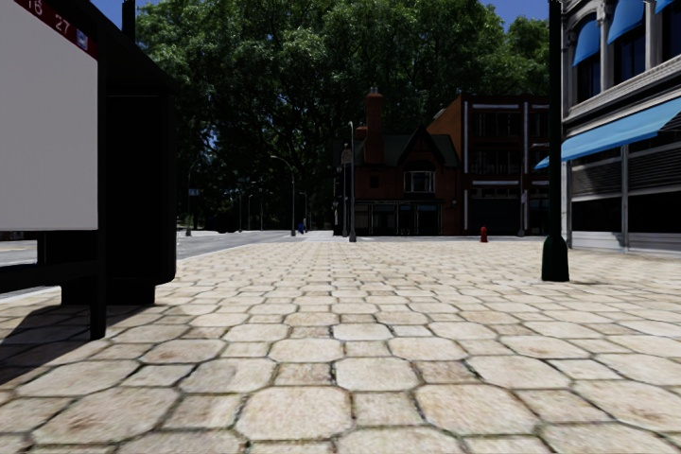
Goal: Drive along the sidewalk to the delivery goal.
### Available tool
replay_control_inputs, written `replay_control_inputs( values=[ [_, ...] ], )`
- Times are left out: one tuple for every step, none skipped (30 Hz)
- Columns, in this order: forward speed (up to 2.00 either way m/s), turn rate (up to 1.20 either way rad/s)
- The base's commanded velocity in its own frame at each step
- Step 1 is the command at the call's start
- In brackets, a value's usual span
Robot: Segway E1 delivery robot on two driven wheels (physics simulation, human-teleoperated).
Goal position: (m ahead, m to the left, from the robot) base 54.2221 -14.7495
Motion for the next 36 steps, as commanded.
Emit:
replay_control_inputs(
  values=[
    [2.0,0.0],
    [2.0,0.0],
    [2.0,0.0],
    [2.0,0.0],
    [2.0,0.0],
    [2.0,0.0],
    [2.0,0.0],
    [2.0,0.0],
    [2.0,0.0],
    [2.0,0.0],
    [2.0,0.0],
    [2.0,0.0],
    [2.0,0.0],
    [2.0,0.0],
    [2.0,0.0],
    [2.0,0.0],
    [2.0,0.0],
    [2.0,0.0],
    [2.0,0.0],
    [2.0,0.0],
    [2.0,0.0],
    [2.0,0.0],
    [2.0,0.0],
    [2.0,0.0],
    [2.0,0.0],
    [2.0,0.0],
    [2.0,0.0],
    [2.0,0.0],
    [2.0,0.0],
    [2.0,0.0],
    [2.0,0.0],
    [2.0,0.0],
    [2.0,0.0],
    [2.0,0.0],
    [2.0,0.0],
    [2.0,0.0]
  ],
)
